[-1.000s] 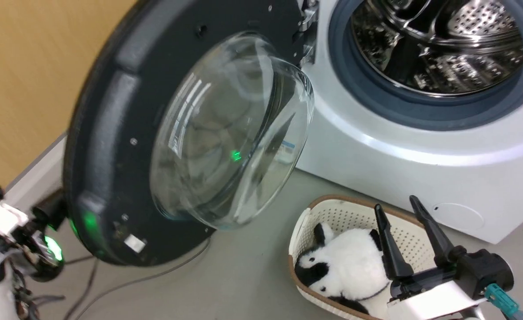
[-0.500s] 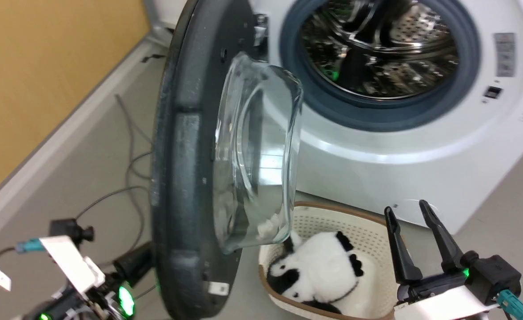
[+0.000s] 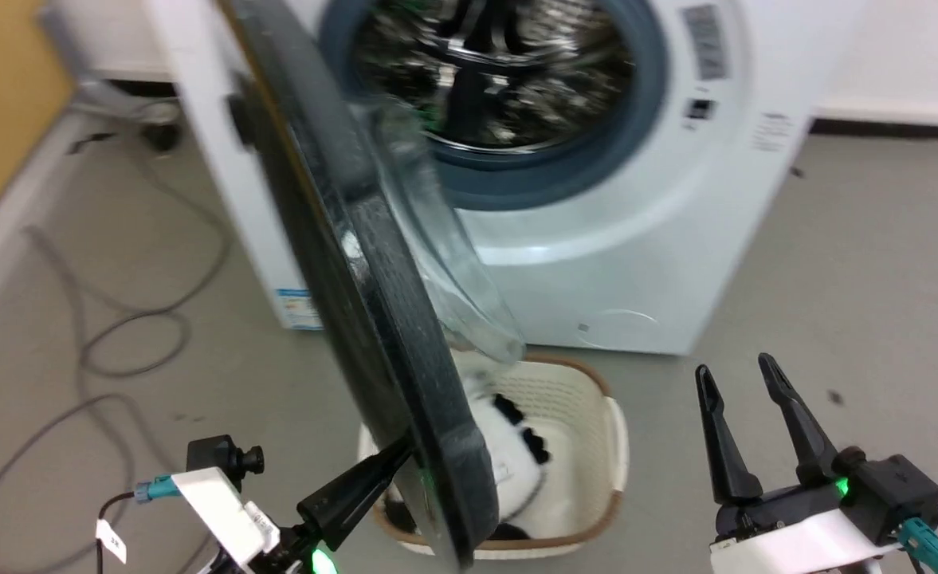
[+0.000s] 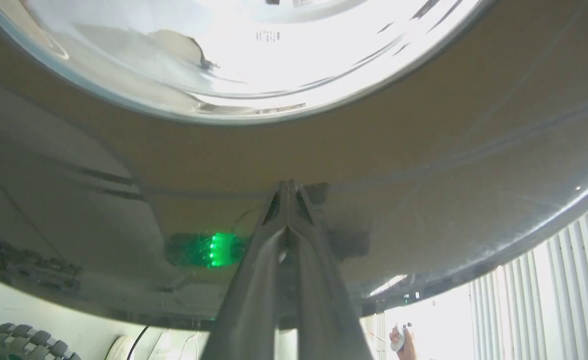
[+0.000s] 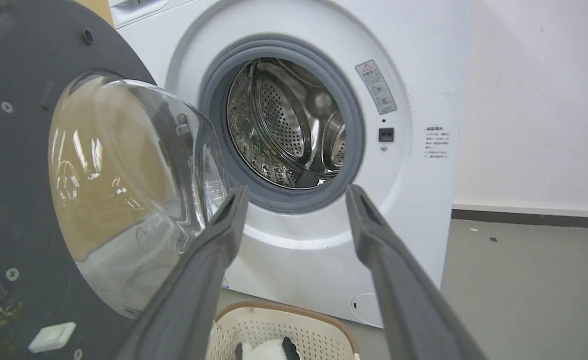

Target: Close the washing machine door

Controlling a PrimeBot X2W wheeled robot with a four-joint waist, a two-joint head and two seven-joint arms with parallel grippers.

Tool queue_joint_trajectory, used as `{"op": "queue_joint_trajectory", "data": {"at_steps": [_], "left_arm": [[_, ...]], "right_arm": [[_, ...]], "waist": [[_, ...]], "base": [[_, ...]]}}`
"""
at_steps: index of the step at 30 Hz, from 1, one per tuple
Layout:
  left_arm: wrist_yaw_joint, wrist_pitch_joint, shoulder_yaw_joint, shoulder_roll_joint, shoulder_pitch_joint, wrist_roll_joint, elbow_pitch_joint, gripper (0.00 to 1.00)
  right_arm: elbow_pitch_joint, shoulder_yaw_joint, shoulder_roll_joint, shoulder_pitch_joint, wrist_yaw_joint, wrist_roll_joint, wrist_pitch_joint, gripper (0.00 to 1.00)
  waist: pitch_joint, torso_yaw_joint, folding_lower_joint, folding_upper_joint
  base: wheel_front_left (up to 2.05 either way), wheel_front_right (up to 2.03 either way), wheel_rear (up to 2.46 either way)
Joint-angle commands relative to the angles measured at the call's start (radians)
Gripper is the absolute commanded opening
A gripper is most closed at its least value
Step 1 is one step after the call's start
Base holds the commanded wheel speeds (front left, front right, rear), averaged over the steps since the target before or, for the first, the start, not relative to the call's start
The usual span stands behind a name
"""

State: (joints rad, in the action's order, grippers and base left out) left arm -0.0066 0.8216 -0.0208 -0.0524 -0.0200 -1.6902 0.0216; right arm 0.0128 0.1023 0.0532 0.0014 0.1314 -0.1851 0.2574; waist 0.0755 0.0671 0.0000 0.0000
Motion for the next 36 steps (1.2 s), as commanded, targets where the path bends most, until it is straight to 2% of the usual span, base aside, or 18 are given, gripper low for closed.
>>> {"op": "queue_joint_trajectory", "data": {"at_steps": [1, 9, 17, 18, 19, 28, 36], "left_arm": [[-0.022, -0.028, 0.021, 0.002, -0.011, -0.013, 0.012, 0.0], [-0.078, -0.212, 0.077, 0.002, -0.112, 0.009, 0.089, 0.0], [-0.113, -0.429, 0.097, 0.002, -0.273, 0.032, 0.209, 0.0], [-0.113, -0.429, 0.097, 0.002, -0.273, 0.032, 0.209, 0.0], [-0.116, -0.481, 0.099, 0.002, -0.317, 0.042, 0.241, 0.0], [-0.123, -0.683, 0.099, 0.002, -0.486, 0.105, 0.371, 0.0], [-0.124, -0.72, 0.119, 0.002, -0.571, 0.125, 0.439, 0.0]], "right_arm": [[0.008, 0.001, -0.003, -0.008, -0.001, -0.005, 0.004, 1.0], [0.017, -0.005, -0.003, -0.016, -0.001, -0.026, 0.004, 1.0], [0.024, 0.0, -0.003, -0.03, -0.001, -0.052, 0.004, 1.0], [0.024, 0.0, -0.003, -0.03, -0.001, -0.052, 0.004, 1.0], [0.026, 0.004, -0.003, -0.035, -0.001, -0.057, 0.004, 1.0], [0.032, 0.016, -0.003, -0.042, -0.001, -0.054, 0.004, 1.0], [0.032, 0.014, -0.003, -0.049, -0.001, -0.052, 0.004, 1.0]], "waist": [[0.037, -0.114, 0.0, 0.0], [0.09, -0.284, 0.0, 0.0], [0.143, -0.398, 0.0, 0.0], [0.143, -0.398, 0.0, 0.0], [0.156, -0.42, 0.0, 0.0], [0.184, -0.472, 0.0, 0.0], [0.175, -0.463, 0.0, 0.0]], "base": [[0.0, 0.0, 0.0], [0.0, 0.0, 0.0], [0.0, 0.0, 0.0], [0.0, 0.0, 0.0], [0.0, 0.0, 0.0], [0.0, 0.0, 0.0], [0.0, 0.0, 0.0]]}}
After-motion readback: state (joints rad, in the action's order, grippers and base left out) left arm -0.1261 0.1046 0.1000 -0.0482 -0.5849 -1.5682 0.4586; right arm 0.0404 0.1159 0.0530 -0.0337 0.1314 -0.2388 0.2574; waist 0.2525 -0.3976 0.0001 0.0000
